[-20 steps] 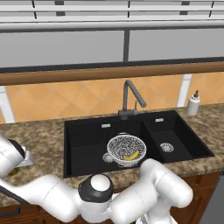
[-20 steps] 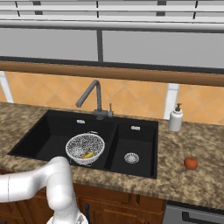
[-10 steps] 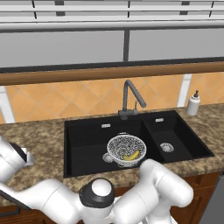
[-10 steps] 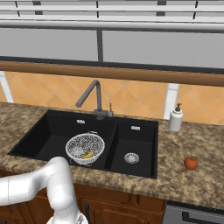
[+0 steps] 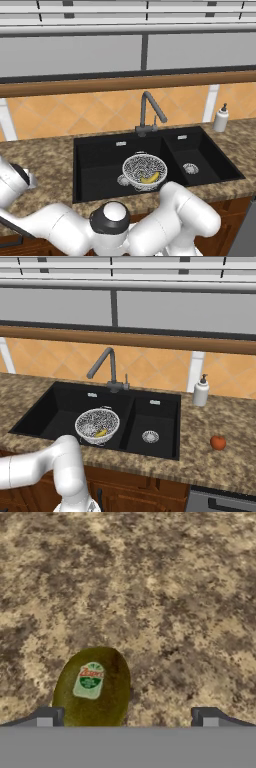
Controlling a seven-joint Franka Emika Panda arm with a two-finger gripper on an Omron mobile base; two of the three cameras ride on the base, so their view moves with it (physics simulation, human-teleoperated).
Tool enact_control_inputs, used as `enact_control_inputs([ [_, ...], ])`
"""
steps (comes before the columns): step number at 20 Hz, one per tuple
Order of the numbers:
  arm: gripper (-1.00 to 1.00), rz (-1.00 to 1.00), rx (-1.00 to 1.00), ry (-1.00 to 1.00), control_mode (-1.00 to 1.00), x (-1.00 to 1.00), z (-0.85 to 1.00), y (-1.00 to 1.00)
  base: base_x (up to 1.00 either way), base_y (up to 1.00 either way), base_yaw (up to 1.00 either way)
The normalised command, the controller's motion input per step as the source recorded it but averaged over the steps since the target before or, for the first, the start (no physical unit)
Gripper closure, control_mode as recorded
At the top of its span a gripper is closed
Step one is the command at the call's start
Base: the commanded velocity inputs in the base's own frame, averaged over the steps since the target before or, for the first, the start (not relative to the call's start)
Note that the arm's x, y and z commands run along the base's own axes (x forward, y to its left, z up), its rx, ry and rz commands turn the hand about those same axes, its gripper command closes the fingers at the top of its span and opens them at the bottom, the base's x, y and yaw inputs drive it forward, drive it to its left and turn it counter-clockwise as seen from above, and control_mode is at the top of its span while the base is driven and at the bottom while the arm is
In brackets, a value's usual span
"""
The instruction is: Put the colander in the sink, put the banana, kiwi, orange in the colander, and turn on the sink faucet and pour water over the colander.
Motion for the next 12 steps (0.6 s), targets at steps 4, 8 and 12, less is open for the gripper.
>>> enact_control_inputs([
  [4, -1.00, 0.03, 0.00, 0.05, -1.00, 0.04, 0.00, 0.19, 0.00, 0.00, 0.00],
  [8, -1.00, 0.03, 0.00, 0.06, -1.00, 0.03, 0.00, 0.21, 0.00, 0.00, 0.00],
  [12, -1.00, 0.02, 0.00, 0.03, -1.00, 0.06, 0.00, 0.25, 0.00, 0.00, 0.00],
])
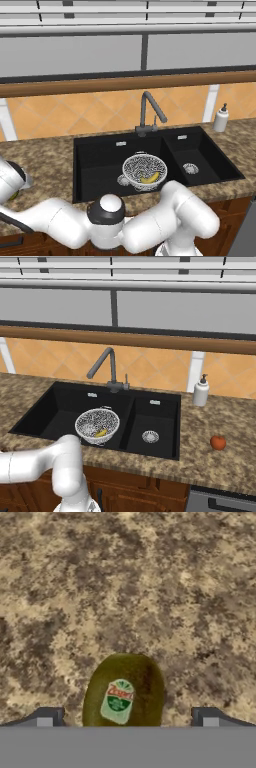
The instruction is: Put the colander in the sink, put the banana, kiwi, orange in the colander, and turn on the sink faucet and pour water over the colander.
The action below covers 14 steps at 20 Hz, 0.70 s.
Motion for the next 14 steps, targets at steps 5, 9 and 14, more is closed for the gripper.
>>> enact_control_inputs([
  [5, -1.00, 0.00, 0.00, 0.01, -1.00, 0.11, -0.08, 0.17, 0.00, 0.00, 0.00],
  [9, -1.00, 0.00, 0.00, -0.01, -1.00, 0.04, -0.28, 0.00, 0.00, 0.00, 0.00],
  [14, -1.00, 0.00, 0.00, -0.01, -1.00, 0.00, -0.36, 0.00, 0.00, 0.00, 0.00],
])
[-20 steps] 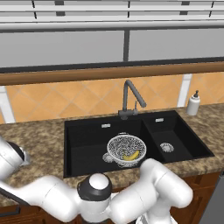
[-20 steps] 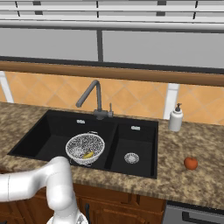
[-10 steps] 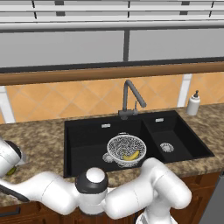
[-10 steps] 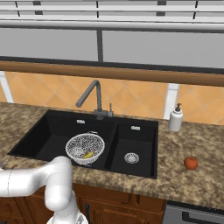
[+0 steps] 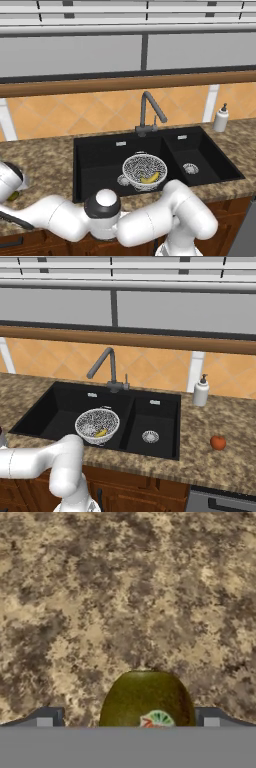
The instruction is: Put the colander in the sink, put the banana, kiwi, orange in the colander, and turn on the sink faucet and pour water over the colander.
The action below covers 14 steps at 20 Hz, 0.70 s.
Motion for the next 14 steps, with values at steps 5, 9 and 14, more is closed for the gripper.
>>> enact_control_inputs([
  [5, 1.00, -0.01, 0.00, 0.00, -1.00, 0.00, -0.33, 0.00, 0.00, 0.00, 0.00],
  [9, 1.00, -0.06, 0.00, 0.00, -1.00, 0.00, -0.34, -0.03, 0.00, 0.00, 0.00],
  [14, 1.00, -0.08, 0.00, 0.00, -1.00, 0.00, -0.06, -0.40, 0.00, 0.00, 0.00],
])
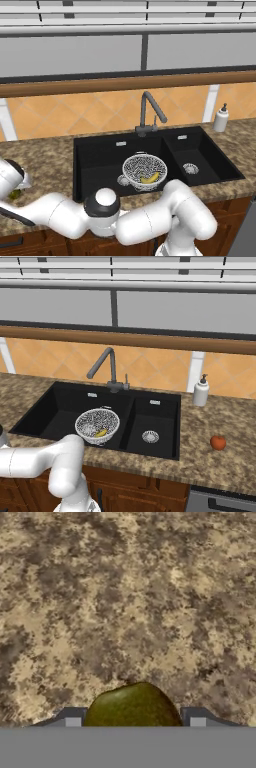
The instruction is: Put the colander in the sink, put the banana, kiwi, orange in the colander, and turn on the sink faucet and pour water over the colander.
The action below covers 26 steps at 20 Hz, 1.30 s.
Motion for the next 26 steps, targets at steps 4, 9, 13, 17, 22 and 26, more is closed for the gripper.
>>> enact_control_inputs([
  [4, 1.00, -0.18, 0.00, 0.00, -1.00, 0.00, 0.18, -0.79, 0.00, 0.00, 0.00],
  [9, 1.00, -0.23, 0.00, 0.00, -1.00, 0.00, 0.31, -0.95, 0.00, 0.00, 0.00],
  [13, 1.00, -0.23, 0.00, 0.00, -1.00, 0.00, 0.34, -0.99, 0.00, 0.00, 0.00],
  [17, 1.00, -0.23, 0.00, 0.08, -1.00, -0.02, 0.18, -1.00, 0.00, 0.00, 0.00],
  [22, 1.00, -0.23, 0.00, 0.08, -1.00, -0.06, 0.01, -1.00, 0.00, 0.00, 0.00],
  [26, 1.00, -0.20, 0.00, 0.06, -1.00, -0.03, 0.00, -0.99, 0.00, 0.00, 0.00],
])
